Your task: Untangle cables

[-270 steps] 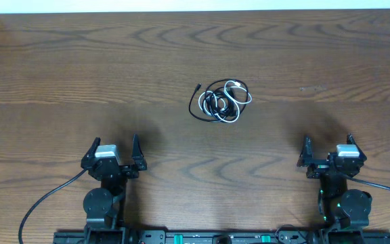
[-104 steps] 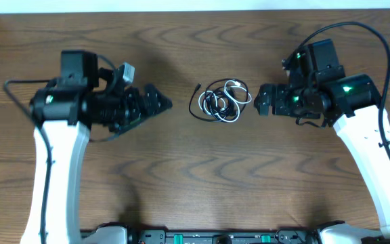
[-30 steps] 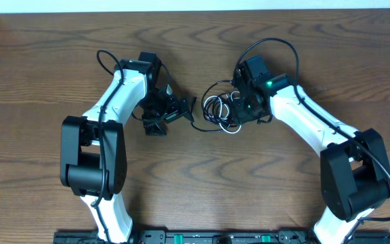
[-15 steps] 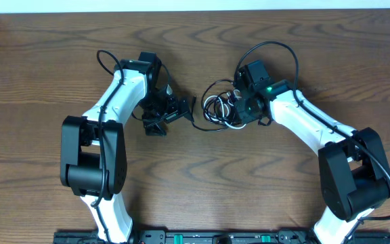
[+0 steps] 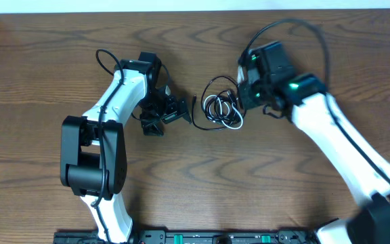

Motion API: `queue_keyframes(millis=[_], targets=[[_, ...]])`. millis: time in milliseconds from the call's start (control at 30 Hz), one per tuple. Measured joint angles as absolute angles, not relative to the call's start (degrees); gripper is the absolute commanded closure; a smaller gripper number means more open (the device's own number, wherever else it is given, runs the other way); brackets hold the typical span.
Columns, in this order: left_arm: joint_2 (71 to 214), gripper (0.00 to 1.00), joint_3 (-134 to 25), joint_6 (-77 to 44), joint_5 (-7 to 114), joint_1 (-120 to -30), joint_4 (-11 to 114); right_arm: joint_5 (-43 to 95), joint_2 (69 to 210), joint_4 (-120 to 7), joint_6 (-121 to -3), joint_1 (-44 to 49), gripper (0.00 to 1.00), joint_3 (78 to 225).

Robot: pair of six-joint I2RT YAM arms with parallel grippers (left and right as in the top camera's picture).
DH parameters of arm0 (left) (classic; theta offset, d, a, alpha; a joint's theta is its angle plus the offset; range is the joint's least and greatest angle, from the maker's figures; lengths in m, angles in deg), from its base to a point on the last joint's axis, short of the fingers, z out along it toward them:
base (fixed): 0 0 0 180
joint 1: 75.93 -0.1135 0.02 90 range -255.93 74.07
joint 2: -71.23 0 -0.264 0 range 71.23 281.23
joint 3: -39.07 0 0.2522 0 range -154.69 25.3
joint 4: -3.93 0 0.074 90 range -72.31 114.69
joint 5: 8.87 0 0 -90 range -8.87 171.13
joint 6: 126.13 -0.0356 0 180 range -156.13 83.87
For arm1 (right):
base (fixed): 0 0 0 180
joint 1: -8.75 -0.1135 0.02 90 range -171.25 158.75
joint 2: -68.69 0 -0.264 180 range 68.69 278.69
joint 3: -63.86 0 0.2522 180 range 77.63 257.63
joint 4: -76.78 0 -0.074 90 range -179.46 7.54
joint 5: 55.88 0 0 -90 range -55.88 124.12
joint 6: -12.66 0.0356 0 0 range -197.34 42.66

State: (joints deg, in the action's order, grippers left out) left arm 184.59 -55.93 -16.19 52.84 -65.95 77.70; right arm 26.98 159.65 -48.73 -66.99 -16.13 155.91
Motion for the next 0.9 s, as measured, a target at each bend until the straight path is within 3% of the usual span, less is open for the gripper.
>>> queue_keyframes(millis=[267,700,900], targets=[[184.59,0.02,-55.93,-16.17,53.01,-65.95,77.83,25.93,143.39,-59.88,-58.66,-15.87,0.99,156.34],[184.59,0.02,-55.90,-16.14,53.03,-65.95,77.89,31.35,137.62,-94.06,-51.12,-15.87,0.99,156.45],[184.59,0.02,-55.88,-15.84,53.03,-65.95,77.85,32.67,137.83,-93.08,-49.42,-15.87,0.99,156.58]])
